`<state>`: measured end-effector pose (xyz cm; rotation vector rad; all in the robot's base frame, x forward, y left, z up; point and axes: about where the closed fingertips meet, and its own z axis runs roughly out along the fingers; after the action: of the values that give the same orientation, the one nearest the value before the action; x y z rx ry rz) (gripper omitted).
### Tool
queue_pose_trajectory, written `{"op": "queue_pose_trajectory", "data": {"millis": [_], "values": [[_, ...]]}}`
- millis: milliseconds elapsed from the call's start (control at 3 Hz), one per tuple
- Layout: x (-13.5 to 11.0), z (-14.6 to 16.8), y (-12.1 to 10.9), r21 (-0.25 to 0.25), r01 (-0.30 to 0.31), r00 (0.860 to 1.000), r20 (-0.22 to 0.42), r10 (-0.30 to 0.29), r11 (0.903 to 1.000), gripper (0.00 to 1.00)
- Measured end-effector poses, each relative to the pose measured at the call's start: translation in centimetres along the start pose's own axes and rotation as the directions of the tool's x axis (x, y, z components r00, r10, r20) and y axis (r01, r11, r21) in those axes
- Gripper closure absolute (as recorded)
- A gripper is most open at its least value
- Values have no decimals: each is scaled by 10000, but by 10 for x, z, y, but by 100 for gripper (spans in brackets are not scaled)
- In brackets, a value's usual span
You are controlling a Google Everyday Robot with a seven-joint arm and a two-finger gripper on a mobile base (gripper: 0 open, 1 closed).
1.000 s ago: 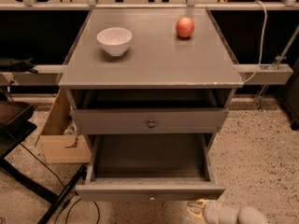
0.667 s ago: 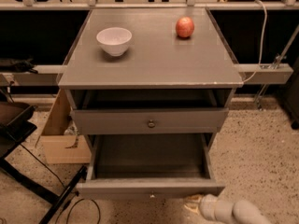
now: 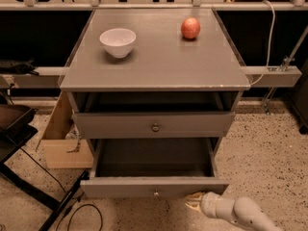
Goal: Close middle drawer
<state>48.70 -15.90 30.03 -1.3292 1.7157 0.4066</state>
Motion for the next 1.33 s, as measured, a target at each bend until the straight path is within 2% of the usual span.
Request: {"op": "queue_pose_trajectory", "data": {"millis": [333, 667, 1000, 1333], "values": [[-2, 3, -4, 21, 93, 9999, 70, -93, 10000, 100], [-19, 28, -39, 187, 735, 9957, 546, -744, 9971, 100], [-19, 28, -39, 187, 735, 9957, 546, -744, 9971, 100], [-37, 49, -77, 470, 1342, 9845, 1074, -1386, 9898, 96]]}}
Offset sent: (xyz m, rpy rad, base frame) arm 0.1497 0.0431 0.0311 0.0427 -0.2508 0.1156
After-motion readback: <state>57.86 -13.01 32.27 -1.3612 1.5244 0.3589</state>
